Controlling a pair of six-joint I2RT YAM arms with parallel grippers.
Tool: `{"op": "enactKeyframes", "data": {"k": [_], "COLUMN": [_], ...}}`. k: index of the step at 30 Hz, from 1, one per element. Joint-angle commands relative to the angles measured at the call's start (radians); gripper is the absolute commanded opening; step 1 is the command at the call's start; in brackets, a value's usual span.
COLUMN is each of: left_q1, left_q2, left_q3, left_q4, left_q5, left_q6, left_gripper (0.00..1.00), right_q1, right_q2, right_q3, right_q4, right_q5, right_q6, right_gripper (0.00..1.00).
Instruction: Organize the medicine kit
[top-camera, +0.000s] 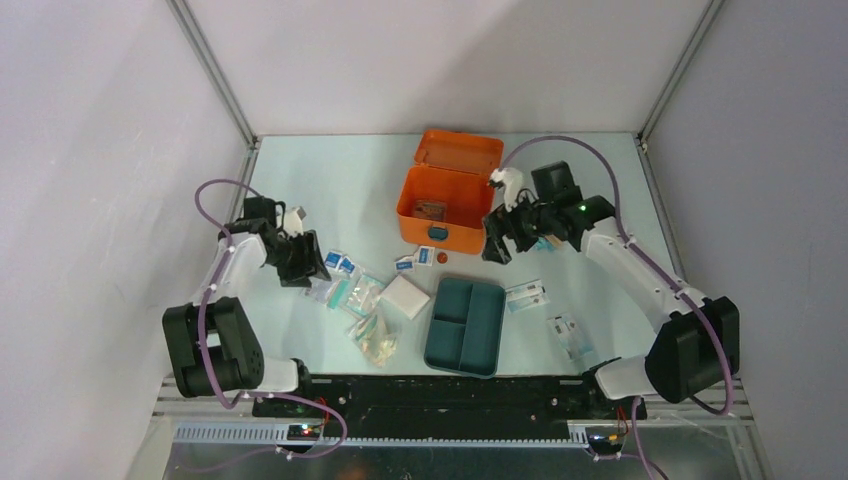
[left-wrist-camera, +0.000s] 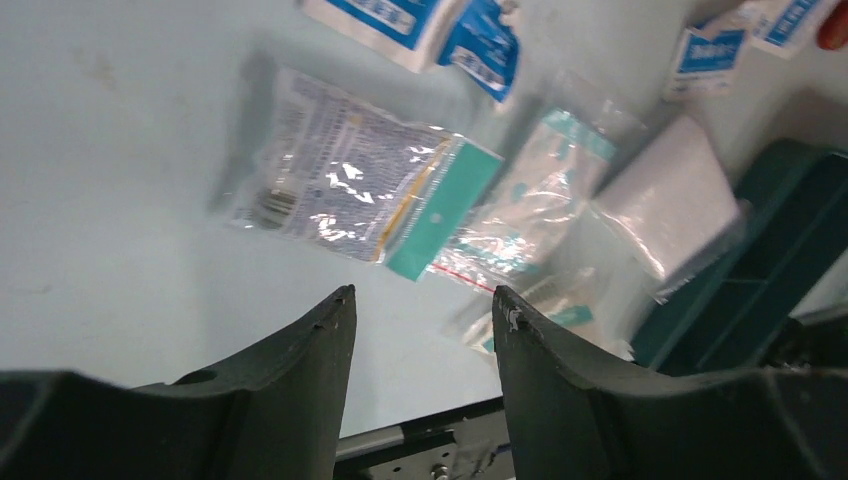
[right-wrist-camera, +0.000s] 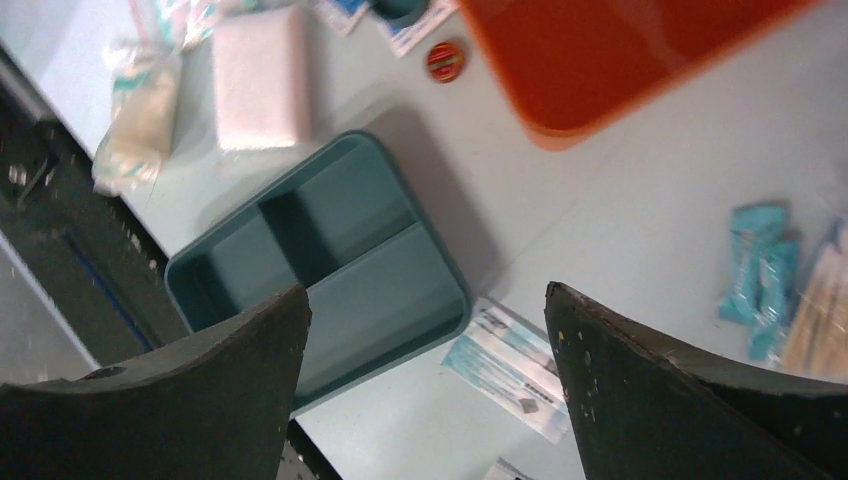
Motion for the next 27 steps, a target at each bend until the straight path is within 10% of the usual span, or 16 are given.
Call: {"op": "enactKeyframes", "data": {"k": [1, 27], "left_q1": [-0.006, 0.002], "left_q2": [0.000, -0.065], "left_q3": [-0.007, -0.027], "left_q4": [0.047, 0.101], "left_q5": [0.134, 0.134], "left_q6": [-0.023, -0.049], "left_gripper": [0.58, 0.61], "right_q1": [0.114, 0.592], "right_q2": [-0.017, 0.538], "right_q3": [0.038, 0.416], "right_q4": [-0.054, 0.036], "right_q5": [-0.025, -0.172], "right_q6": [-0.131, 0.132], "right_gripper": [0.91, 0.89]}}
